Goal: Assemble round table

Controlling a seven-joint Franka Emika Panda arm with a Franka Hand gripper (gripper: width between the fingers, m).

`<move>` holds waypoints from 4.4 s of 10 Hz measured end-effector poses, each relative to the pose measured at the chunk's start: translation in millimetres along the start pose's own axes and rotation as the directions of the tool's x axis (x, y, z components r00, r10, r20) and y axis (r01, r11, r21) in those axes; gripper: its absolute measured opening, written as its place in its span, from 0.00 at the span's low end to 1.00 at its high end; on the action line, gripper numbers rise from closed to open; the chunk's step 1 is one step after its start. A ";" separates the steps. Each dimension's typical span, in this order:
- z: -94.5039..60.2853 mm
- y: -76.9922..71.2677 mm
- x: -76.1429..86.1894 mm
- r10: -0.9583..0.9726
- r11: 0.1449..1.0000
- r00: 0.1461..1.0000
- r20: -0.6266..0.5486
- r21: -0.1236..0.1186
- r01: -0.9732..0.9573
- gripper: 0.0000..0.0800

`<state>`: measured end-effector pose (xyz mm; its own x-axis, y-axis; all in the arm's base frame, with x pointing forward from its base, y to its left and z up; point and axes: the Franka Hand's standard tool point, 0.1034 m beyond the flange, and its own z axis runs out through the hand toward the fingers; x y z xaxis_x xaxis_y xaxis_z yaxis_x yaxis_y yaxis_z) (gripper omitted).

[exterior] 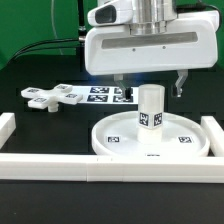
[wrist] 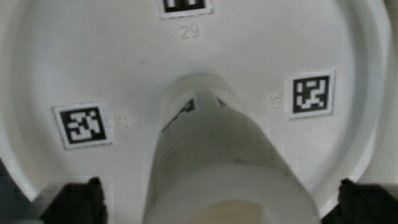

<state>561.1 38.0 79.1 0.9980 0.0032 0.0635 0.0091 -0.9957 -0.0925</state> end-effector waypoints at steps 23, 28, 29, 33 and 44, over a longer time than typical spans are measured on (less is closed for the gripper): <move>1.6 0.2 2.6 -0.961 0.264 0.264 0.081 -0.001 0.964 0.51; 2.1 -3.2 2.4 -0.736 0.673 0.673 0.068 -0.035 0.739 0.51; 2.2 -3.2 2.4 -0.684 0.726 0.727 0.066 -0.040 0.687 0.51; 2.4 -0.6 -2.2 -0.296 0.954 0.955 0.028 -0.049 0.297 0.51; 3.3 -1.9 -8.5 0.743 0.669 0.669 -0.018 -0.014 -0.743 0.51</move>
Offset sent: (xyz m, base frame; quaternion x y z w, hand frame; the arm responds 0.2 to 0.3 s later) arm 0.0000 0.0000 0.0000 0.0000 0.0000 -0.1938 0.9810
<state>552.8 40.2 75.4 0.6735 -0.7391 -0.0084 -0.7363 -0.6699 -0.0953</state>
